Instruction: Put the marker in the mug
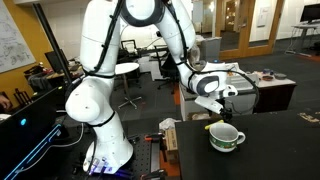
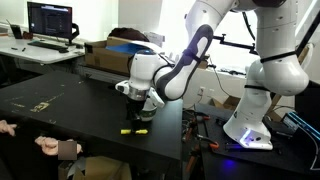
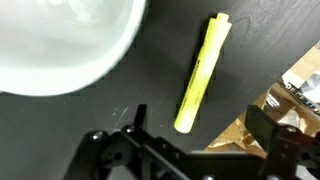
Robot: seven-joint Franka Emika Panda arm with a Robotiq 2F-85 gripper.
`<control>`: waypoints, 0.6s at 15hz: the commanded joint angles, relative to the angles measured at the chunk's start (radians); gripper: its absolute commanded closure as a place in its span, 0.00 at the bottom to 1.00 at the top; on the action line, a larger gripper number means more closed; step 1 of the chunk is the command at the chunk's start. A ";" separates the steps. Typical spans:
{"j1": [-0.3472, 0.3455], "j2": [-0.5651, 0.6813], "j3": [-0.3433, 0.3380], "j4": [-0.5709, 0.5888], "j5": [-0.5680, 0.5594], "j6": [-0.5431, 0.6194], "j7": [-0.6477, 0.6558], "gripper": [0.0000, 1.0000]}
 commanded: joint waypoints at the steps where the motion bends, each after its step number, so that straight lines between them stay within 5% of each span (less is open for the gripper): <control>1: -0.013 0.004 0.019 -0.004 0.019 0.017 -0.001 0.00; 9: -0.042 0.013 0.048 0.014 0.054 -0.017 -0.018 0.00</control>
